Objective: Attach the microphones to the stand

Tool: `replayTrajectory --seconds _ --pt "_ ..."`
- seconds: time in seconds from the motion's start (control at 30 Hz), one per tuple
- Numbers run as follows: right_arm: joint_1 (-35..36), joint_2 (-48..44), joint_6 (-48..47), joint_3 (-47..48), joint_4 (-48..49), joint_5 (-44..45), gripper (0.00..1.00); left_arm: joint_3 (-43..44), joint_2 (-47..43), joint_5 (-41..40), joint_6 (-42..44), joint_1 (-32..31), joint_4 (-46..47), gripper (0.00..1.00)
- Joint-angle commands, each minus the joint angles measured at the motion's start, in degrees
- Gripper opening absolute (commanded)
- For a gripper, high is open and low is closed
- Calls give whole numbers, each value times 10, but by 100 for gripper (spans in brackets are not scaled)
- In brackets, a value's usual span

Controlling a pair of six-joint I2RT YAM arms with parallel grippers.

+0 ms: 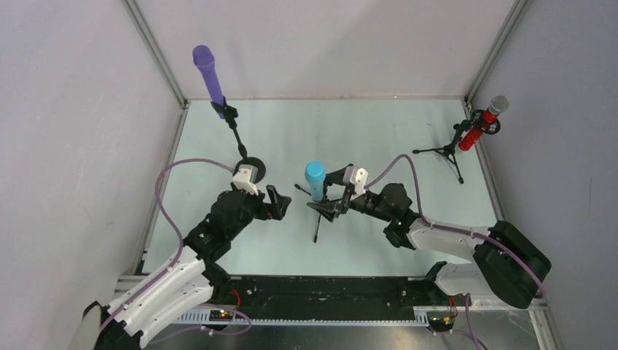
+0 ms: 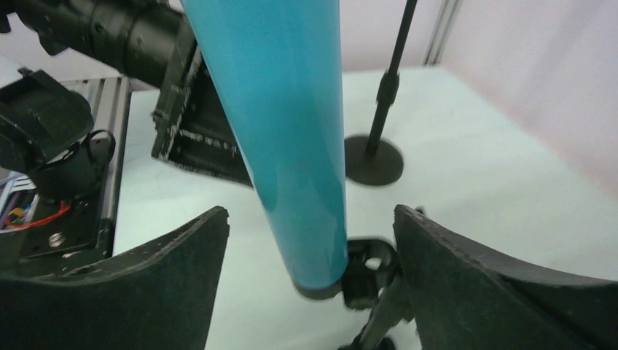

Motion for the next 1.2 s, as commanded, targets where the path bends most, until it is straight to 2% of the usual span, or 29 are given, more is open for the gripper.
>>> replayTrajectory --seconds 0.0,0.2,0.47,0.57,0.73,0.93,1.17 --pt "-2 -41 18 9 -8 11 98 2 -7 18 18 4 34 100" --pt "-10 -89 41 9 -33 5 99 -5 -4 66 48 5 68 100" --pt "-26 -141 59 9 -104 12 99 30 31 221 126 -3 80 100" --pt "-39 -159 66 8 -127 12 99 39 41 247 165 -22 82 100" --pt "-63 -177 76 1 -139 16 99 40 72 236 191 -74 121 100" --pt "-90 -190 99 -2 -151 18 100 70 145 202 190 -103 166 100" --pt "-104 -204 104 -3 -172 23 99 79 197 112 167 -115 240 100"
